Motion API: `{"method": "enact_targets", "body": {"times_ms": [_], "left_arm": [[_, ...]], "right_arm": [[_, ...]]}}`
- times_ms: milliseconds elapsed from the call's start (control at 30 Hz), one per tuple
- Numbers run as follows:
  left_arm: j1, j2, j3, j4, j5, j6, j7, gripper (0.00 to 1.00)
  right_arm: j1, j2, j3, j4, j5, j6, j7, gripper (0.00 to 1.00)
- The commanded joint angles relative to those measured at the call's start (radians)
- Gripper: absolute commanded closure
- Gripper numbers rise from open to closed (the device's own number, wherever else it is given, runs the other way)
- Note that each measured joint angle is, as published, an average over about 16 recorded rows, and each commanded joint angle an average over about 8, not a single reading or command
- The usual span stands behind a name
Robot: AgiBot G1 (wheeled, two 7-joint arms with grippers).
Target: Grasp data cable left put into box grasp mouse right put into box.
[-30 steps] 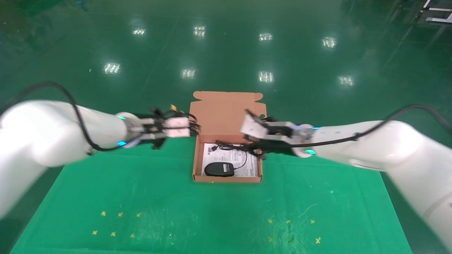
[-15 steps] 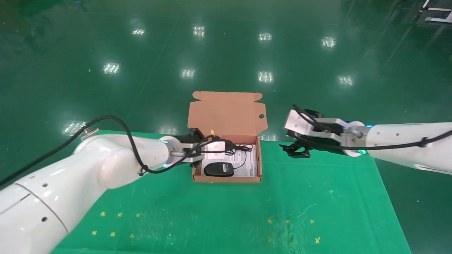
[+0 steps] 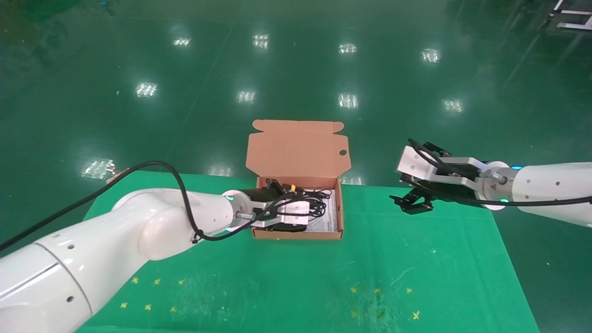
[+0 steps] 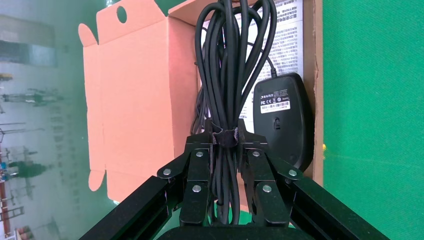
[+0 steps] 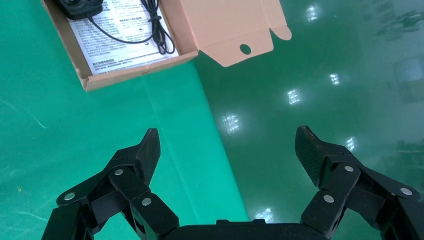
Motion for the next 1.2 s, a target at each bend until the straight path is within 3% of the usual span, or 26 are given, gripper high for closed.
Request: {"method": "enact_targets", "body": {"times_ms": [33,67,100,533,767,1000,1200], "left_arm": [[-0.003,0.001,0.021,0.001,-0.019,-0.007,0.0,0.1],[-0.003,0.002,0.024,0.002,-0.021,-0.009,-0.001,0.01],[-0.004,0.002,0.026,0.003,-0.024,-0.011,-0.001,0.0],[-0.006,-0.019,0.011,-0.022,-0.022,-0.004,-0.004,0.0],[-0.062,-0.051,-0.02,-0.037,-0.068,0.013,-0.043,0.0],[-0.122,-0.061,-0.047,-0.013,-0.109,0.041,-0.062,0.0],[-0.112,-0.081,-0.079,-0.023,-0.158,0.082,-0.052,0.0]], "right_arm": [[0.003,0.011,-0.003,0.012,-0.01,-0.005,0.015,0.0],[0.003,0.013,-0.004,0.014,-0.011,-0.005,0.016,0.0],[0.003,0.014,-0.004,0.015,-0.012,-0.006,0.017,0.0],[0.003,0.007,-0.002,0.007,-0.007,-0.005,0.012,0.0],[0.042,0.037,0.01,0.038,-0.026,0.007,-0.003,0.0],[0.095,0.093,0.009,0.122,-0.064,-0.024,-0.037,0.0],[0.09,0.114,0.036,0.16,-0.037,-0.069,-0.051,0.0]]}}
